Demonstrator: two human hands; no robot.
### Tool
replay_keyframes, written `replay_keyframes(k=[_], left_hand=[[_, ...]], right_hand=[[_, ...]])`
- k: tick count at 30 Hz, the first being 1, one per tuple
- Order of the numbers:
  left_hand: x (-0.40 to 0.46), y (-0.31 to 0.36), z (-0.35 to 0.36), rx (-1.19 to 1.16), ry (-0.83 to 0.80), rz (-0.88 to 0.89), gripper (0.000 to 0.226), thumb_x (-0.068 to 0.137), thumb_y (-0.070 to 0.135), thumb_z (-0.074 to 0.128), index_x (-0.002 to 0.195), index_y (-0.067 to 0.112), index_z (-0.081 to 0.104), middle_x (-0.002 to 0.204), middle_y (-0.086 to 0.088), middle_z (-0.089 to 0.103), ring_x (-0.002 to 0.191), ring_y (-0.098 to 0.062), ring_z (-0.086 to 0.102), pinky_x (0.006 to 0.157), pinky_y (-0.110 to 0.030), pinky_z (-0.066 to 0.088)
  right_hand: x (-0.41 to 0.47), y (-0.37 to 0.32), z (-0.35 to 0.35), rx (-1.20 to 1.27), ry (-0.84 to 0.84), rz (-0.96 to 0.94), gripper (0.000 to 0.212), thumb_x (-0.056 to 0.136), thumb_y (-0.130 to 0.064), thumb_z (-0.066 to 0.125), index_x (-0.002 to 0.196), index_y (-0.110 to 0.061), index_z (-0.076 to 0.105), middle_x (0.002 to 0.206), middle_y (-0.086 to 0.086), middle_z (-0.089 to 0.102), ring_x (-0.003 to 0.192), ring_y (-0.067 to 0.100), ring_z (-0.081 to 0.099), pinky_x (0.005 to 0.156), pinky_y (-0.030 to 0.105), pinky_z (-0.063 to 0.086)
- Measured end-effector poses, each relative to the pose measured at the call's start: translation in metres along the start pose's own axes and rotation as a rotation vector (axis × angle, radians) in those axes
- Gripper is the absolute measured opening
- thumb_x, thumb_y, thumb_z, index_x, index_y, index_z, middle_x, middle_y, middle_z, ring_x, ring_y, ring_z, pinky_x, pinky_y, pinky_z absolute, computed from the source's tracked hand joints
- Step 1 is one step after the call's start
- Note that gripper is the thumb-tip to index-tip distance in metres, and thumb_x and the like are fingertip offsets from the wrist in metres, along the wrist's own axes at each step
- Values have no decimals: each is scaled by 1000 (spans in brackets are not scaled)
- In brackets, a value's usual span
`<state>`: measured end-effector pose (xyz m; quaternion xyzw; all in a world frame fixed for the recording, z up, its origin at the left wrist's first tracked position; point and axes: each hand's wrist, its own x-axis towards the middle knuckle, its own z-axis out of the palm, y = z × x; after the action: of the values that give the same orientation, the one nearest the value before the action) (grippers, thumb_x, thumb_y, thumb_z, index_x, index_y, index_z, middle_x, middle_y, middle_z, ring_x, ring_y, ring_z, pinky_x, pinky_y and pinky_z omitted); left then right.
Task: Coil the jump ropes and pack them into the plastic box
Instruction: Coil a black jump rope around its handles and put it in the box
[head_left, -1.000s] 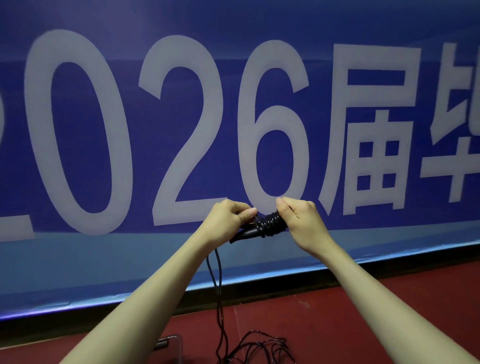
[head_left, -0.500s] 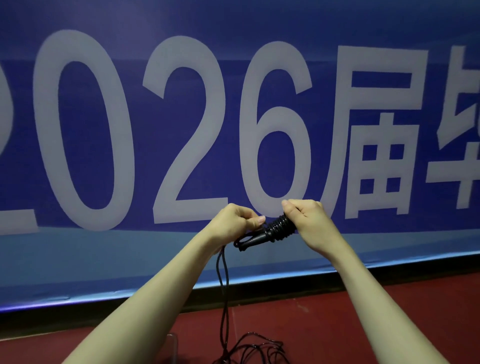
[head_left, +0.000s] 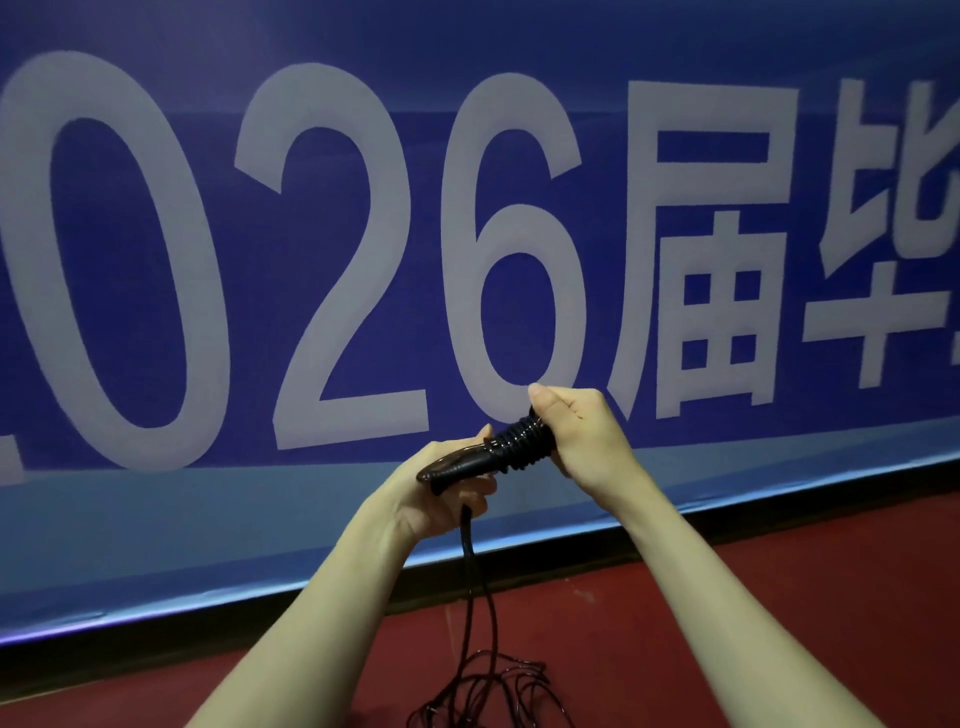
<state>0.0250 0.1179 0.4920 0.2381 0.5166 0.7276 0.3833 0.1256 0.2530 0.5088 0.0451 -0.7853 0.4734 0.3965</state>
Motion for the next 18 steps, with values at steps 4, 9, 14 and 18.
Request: replay_keyframes(k=[4,9,14,18], left_hand=[[-11,-13,4,-138,-33,12,4,77,14,52,75,11,52,51,3,44,34,-5,34,36,-14,24],[-15,-21,25,-2,78,80,27,99,27,46,80,12,58,57,6,49,37,-3,35,35,-13,26],[-25,-35,36,536,186,302,32,105,25,37,92,7,60,56,3,51,43,-9,44,45,-18,35],[-38,-46,42,918,145,281,27,101,21,43,100,3,62,61,-1,53,44,-9,48,47,-15,39]], right_hand=[[-5,-1,5,91,0,135,48,104,-29,41,58,-16,40,46,-4,35,39,8,31,39,18,25],[-1,9,10,261,294,376,38,101,-27,43,66,-15,43,51,0,38,37,10,32,38,18,24],[7,22,7,198,531,388,35,98,-27,42,65,-15,38,61,7,35,55,20,31,51,31,25],[9,25,-9,81,699,360,42,99,-25,41,59,-11,37,58,5,37,58,21,34,54,32,26]])
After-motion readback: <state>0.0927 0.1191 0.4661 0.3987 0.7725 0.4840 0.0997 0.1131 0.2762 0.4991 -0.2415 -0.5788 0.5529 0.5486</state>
